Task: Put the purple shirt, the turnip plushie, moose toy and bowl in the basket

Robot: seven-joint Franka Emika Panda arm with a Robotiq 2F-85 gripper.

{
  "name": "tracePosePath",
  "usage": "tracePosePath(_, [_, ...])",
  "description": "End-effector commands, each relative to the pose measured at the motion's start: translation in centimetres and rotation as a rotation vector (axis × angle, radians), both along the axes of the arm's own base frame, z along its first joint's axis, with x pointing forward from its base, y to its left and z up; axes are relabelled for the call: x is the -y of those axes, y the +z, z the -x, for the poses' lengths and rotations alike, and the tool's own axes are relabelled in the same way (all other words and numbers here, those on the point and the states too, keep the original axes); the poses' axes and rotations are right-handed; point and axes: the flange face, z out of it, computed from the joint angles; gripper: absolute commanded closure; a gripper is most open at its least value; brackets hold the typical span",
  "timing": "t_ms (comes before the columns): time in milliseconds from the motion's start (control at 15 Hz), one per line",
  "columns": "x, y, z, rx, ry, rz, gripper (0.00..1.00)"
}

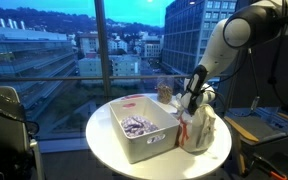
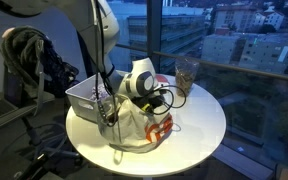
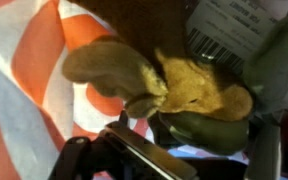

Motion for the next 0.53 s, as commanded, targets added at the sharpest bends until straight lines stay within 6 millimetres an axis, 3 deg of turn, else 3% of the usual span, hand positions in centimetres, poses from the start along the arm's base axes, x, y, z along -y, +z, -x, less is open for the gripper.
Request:
tracePosePath(0, [0.8,-1.6,-0.5,-0.037,-0.017,0.026,0.25])
tracePosePath(133, [0.7,-1.2,-0.6,-0.039,-0.018,0.026,0.32])
tracePosePath(467, [0.0,-0.6,-0.4,-0.055,-0.024,-0.008,0.71])
